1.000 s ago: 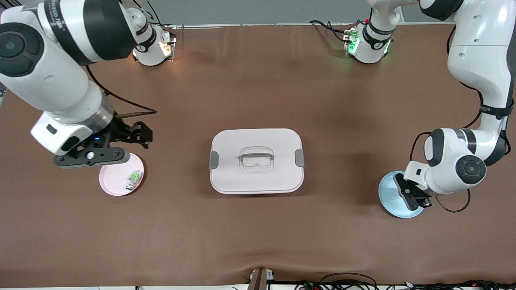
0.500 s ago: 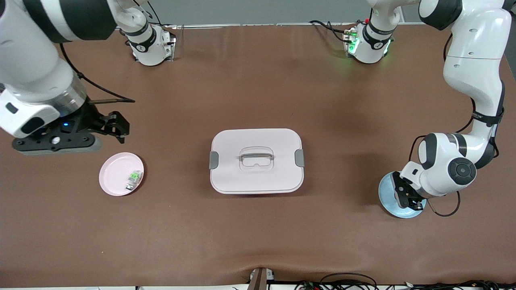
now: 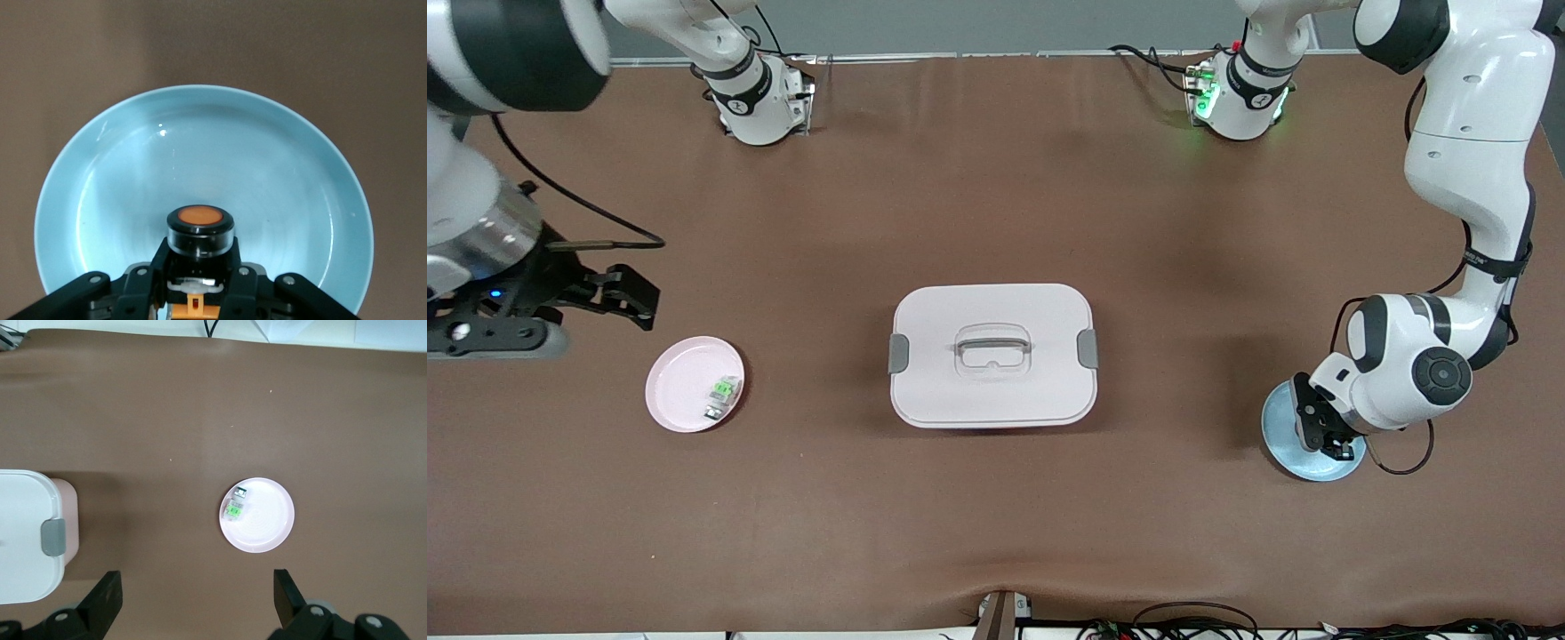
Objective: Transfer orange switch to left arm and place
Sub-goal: 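Lower the switch onto the blue plate and open the left gripper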
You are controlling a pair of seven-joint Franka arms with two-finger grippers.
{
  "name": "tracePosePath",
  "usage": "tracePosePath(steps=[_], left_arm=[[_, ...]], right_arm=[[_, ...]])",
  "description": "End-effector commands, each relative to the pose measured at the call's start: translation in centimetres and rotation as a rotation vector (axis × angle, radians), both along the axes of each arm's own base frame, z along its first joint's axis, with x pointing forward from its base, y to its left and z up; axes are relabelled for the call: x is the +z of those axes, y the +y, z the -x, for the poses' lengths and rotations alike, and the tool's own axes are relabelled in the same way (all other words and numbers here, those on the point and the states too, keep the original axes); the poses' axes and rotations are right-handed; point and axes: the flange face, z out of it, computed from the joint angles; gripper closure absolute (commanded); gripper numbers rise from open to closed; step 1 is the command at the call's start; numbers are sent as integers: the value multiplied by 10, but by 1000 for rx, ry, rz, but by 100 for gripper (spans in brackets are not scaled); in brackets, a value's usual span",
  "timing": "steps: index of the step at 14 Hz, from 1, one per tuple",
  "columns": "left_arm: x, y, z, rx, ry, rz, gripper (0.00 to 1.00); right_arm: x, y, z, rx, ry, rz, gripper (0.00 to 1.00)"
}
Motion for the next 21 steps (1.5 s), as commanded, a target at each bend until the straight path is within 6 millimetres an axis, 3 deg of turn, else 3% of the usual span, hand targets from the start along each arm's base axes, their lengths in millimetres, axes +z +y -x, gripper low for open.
tracePosePath(steps=[1, 6, 8, 13, 15, 21], left_arm=[[2, -4, 2, -19, -8, 11, 1], [16, -11, -2, -7, -29, 42, 0], [32, -8, -5, -4, -46, 41, 0], [92, -8, -6, 139, 12, 133, 0], [122, -6, 1, 294, 60, 141, 0], [220, -39, 24, 786, 82, 122, 0]], right_arm=[[7, -43, 0, -62, 10, -63, 0], [8, -68, 3, -88, 26, -50, 0], [7, -75, 1, -99, 21, -30, 0], [9, -76, -1, -101, -2, -8, 0], [9, -77, -1, -103, 0, -14, 0], [8, -73, 0, -99, 5, -10, 0]])
